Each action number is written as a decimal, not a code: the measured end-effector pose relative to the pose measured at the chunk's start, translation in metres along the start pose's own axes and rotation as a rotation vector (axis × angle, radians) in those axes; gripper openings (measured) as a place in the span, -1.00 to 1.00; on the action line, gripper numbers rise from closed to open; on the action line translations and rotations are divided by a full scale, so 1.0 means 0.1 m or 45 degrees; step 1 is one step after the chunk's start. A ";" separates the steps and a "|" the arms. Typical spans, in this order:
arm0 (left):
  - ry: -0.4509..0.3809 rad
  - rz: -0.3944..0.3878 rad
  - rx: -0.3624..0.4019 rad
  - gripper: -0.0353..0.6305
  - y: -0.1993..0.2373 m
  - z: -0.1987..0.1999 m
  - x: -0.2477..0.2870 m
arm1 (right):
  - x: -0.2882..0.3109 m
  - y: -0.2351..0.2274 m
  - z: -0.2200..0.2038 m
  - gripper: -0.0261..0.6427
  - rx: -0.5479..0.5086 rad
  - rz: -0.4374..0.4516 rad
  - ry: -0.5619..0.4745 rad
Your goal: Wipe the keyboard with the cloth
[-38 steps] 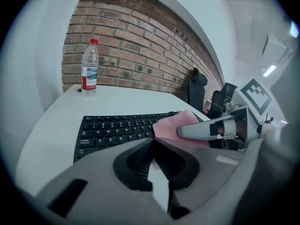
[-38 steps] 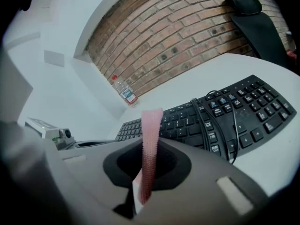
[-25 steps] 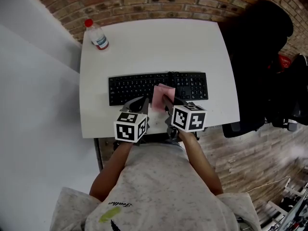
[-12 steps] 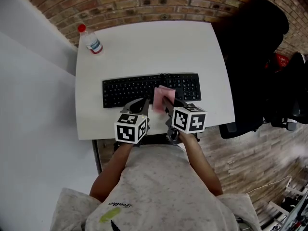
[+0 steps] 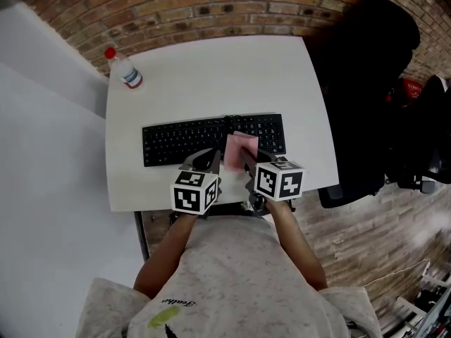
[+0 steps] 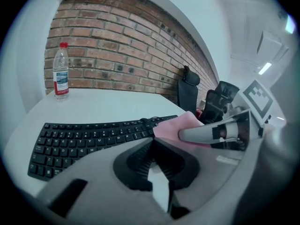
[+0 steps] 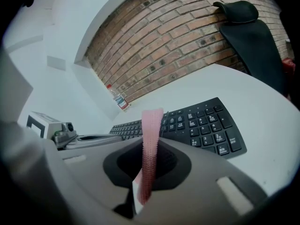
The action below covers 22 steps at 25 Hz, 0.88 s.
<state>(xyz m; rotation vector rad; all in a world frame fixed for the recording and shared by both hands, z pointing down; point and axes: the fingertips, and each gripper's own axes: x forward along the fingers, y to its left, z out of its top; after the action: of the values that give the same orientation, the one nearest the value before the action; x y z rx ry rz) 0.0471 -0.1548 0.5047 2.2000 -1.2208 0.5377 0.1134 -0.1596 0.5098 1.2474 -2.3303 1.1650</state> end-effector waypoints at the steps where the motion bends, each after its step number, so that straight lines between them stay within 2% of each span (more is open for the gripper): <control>1: 0.000 -0.001 0.001 -0.93 -0.03 0.01 0.02 | -0.01 -0.03 0.01 -0.86 0.000 0.001 0.000; 11: 0.007 -0.008 0.013 -0.93 -0.30 0.03 0.24 | -0.20 -0.37 0.02 -0.86 0.010 0.014 0.022; 22: 0.004 -0.022 0.009 -0.93 -0.53 0.09 0.47 | -0.42 -0.80 0.12 -0.86 0.049 -0.049 0.001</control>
<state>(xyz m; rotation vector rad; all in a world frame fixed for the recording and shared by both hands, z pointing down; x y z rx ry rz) 0.1171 -0.1674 0.5103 2.2133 -1.1987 0.5390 0.2030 -0.1689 0.5223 1.2983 -2.2831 1.2030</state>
